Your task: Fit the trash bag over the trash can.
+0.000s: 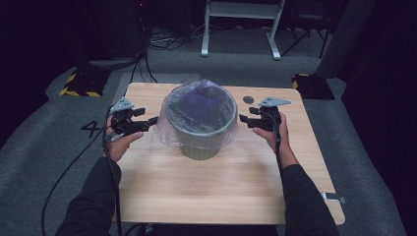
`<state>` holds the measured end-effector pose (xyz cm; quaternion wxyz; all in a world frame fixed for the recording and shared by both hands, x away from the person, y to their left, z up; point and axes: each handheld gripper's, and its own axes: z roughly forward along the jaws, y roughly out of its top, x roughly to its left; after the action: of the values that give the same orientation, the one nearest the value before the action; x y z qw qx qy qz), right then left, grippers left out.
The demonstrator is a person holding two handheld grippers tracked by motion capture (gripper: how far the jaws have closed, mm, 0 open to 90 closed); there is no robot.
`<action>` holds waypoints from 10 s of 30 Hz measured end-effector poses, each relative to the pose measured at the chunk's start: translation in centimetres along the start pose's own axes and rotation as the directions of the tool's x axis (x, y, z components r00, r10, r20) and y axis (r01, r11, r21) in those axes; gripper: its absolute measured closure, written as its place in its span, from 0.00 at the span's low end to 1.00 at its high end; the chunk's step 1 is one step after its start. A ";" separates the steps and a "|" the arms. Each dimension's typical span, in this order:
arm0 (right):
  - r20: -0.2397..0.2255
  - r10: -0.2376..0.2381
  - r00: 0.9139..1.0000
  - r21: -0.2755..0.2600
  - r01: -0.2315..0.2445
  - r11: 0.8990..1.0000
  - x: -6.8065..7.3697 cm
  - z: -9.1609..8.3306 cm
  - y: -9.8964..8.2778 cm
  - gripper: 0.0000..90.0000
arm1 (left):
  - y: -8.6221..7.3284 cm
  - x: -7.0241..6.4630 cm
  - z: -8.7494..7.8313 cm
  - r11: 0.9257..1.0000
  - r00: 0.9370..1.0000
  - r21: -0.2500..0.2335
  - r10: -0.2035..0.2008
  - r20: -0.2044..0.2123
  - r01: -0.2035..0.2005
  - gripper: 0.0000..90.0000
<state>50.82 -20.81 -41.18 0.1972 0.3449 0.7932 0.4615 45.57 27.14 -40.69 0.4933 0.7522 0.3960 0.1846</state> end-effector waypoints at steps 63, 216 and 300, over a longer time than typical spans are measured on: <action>-0.112 -0.240 0.964 0.252 0.261 0.932 5.8 3.7 -6.6 1.00 | -5.3 -5.9 5.6 0.935 0.954 0.219 0.246 0.170 -0.280 0.96; -0.113 -0.394 0.912 0.400 0.405 0.822 9.8 3.1 10.8 0.27 | -6.5 -8.6 10.9 0.909 0.944 0.293 0.234 0.233 -0.298 0.16; -0.046 -0.281 0.959 0.150 0.285 0.947 8.0 -6.8 9.7 0.24 | -11.3 -8.8 1.7 0.921 0.963 0.300 0.203 0.176 -0.249 0.16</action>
<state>44.59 -15.75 -29.38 0.2244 0.2364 0.8703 0.3693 36.60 21.57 -50.43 0.3671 0.8740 0.2950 0.1200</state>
